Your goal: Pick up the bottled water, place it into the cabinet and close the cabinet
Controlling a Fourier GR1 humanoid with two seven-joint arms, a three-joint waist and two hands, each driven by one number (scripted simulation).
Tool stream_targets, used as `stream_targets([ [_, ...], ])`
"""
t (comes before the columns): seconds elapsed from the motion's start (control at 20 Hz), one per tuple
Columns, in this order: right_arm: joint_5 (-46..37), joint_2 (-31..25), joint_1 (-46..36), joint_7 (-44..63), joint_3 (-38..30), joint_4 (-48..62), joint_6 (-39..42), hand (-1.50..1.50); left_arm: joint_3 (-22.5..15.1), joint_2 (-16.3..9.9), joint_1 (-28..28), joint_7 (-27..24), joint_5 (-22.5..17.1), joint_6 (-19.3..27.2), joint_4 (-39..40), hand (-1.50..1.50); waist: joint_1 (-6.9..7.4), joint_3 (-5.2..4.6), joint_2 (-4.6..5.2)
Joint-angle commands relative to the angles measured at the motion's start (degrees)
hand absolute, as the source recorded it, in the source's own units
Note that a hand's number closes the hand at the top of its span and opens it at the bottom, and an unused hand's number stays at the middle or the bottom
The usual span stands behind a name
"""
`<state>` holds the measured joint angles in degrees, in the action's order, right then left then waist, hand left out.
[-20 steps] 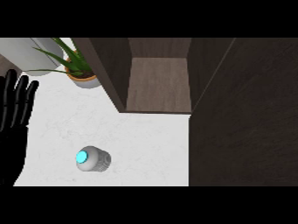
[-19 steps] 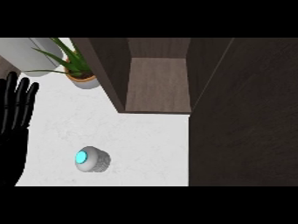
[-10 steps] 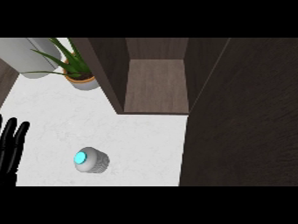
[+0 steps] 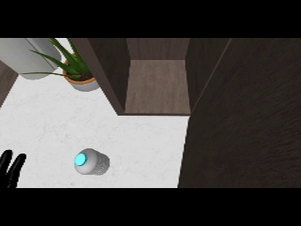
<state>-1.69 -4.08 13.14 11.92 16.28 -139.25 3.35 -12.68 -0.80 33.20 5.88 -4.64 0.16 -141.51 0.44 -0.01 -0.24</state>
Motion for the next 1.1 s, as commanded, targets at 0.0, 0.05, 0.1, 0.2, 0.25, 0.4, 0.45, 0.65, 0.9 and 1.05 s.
stream_targets([
  [0.0,-2.69,1.1,1.45,0.69,4.03,-1.42,-0.66,-1.5,-0.65,-1.34,5.29,3.17,-2.45,-0.96,-8.85,-1.5,0.0,0.0,0.02],
  [0.05,-3.22,1.37,1.26,6.41,5.38,-7.46,-2.21,-1.5,0.03,-0.18,4.36,0.74,-2.77,-0.55,-5.57,-1.5,-0.1,-0.03,-0.01],
  [0.1,-6.85,2.39,-0.82,5.37,7.61,-3.69,-3.08,-1.5,0.86,-0.59,5.3,-0.83,-2.73,-1.43,-4.42,-1.5,0.04,-0.04,0.03],
  [0.2,-2.95,1.56,-2.59,7.03,4.79,-4.24,-2.34,-1.5,-1.92,-0.43,6.31,0.79,0.13,-0.78,-6.95,-1.5,0.08,-0.01,0.06],
  [0.25,-7.19,3.49,-2.26,3.61,8.94,-0.27,-3.69,-1.5,-3.5,0.25,7.74,0.74,0.31,-0.34,-7.18,-1.5,0.15,-0.01,0.02],
  [0.4,-6.17,2.25,-2.95,8.5,7.92,-5.04,-4.29,-1.5,2.13,-1.43,4.3,0.36,-1.24,-0.87,-2.18,-1.5,-0.18,-0.02,0.1],
  [0.45,-11.22,3.75,-3.56,9.26,11.43,-4.66,-6.7,-1.5,0.34,-1.54,4.37,1.36,0.74,-0.83,-2.49,-1.5,-0.24,-0.04,0.06],
  [0.65,-7.12,2.24,-8.1,11.68,7.31,-4.24,-5.82,-1.5,-2.4,-0.79,2.22,4.54,6.07,1.58,-2.59,-1.5,-0.24,0.0,0.18],
  [0.9,-6.5,-0.28,-2.04,10.35,10.01,-7.84,-6.11,-1.5,1.88,-0.67,2.07,-1.72,2.68,-0.03,6.56,-1.5,-0.51,-0.01,0.1],
  [1.05,-9.64,1.14,-4.95,11.04,12.04,-6.21,-7.85,-1.5,-1.22,0.73,2.51,-8.08,5.07,1.08,13.13,-1.5,-0.31,-0.04,0.04],
])
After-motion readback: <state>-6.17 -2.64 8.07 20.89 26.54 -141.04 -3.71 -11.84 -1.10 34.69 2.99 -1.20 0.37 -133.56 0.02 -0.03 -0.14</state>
